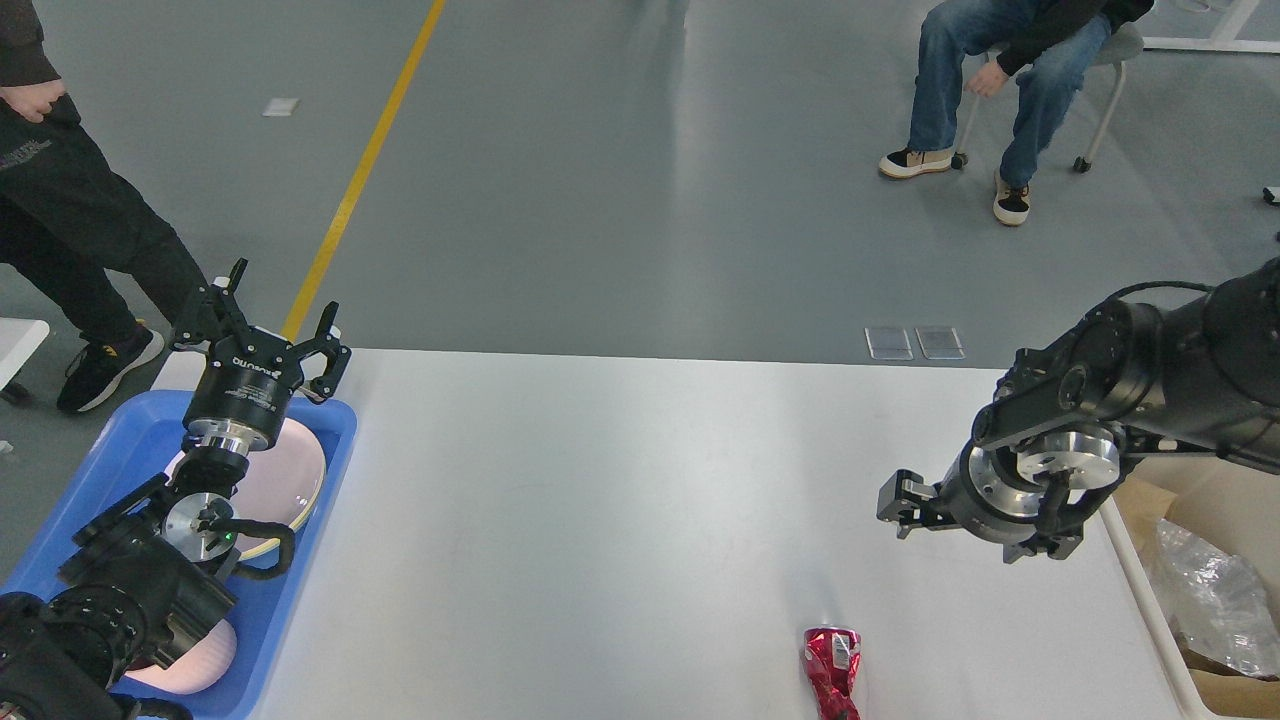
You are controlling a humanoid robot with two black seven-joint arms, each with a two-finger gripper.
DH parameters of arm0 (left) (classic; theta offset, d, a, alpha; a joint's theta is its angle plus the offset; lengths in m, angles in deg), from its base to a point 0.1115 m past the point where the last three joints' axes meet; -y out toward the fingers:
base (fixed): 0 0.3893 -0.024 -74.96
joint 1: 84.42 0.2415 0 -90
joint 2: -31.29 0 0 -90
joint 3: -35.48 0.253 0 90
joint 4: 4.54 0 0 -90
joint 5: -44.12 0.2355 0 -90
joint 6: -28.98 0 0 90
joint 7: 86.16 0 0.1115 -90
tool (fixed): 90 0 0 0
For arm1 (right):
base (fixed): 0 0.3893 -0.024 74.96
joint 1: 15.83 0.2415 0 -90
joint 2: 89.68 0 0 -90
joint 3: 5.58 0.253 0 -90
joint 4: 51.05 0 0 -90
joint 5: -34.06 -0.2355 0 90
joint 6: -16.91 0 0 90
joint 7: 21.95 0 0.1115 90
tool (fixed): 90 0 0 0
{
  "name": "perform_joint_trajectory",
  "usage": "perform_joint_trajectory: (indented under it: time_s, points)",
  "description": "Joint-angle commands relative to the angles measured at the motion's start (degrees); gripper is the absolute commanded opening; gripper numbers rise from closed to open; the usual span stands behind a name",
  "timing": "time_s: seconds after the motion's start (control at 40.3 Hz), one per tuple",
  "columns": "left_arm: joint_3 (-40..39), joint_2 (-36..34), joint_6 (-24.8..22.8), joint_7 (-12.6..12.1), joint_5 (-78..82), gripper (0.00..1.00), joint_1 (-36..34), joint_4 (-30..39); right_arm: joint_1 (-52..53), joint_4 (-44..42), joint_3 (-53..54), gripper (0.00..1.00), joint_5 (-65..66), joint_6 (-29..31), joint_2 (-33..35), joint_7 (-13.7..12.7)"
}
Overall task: Tidy desktop
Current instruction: 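Lower the open right gripper onto the red crushed can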
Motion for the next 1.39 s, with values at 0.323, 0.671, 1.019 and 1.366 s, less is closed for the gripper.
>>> perform_joint_trajectory:
  time_s: [0.323, 0.671, 1.019, 1.366]
  points:
    - [0.0, 0.0, 0.0, 0.0, 0.0, 0.96, 0.0, 0.0, -2.1, 2.5, 1.5, 1.0, 0.5, 7.8, -0.9, 0.0]
    - [0.0, 0.0, 0.0, 0.1, 0.0, 0.96, 0.0, 0.0, -4.5, 3.6, 2.3, 0.98, 1.8, 3.7, -3.7, 0.0]
    - [0.0, 0.0, 0.0, 0.0, 0.0, 0.96, 0.0, 0.0, -5.9, 3.9, 9.6, 0.98, 5.9, 0.2, -3.2, -1.5]
    - [0.0, 0.0, 0.0, 0.0, 0.0, 0.96, 0.0, 0.0, -10.6, 0.5, 16.3, 0.98, 10.0, -2.8, -3.2, -3.1]
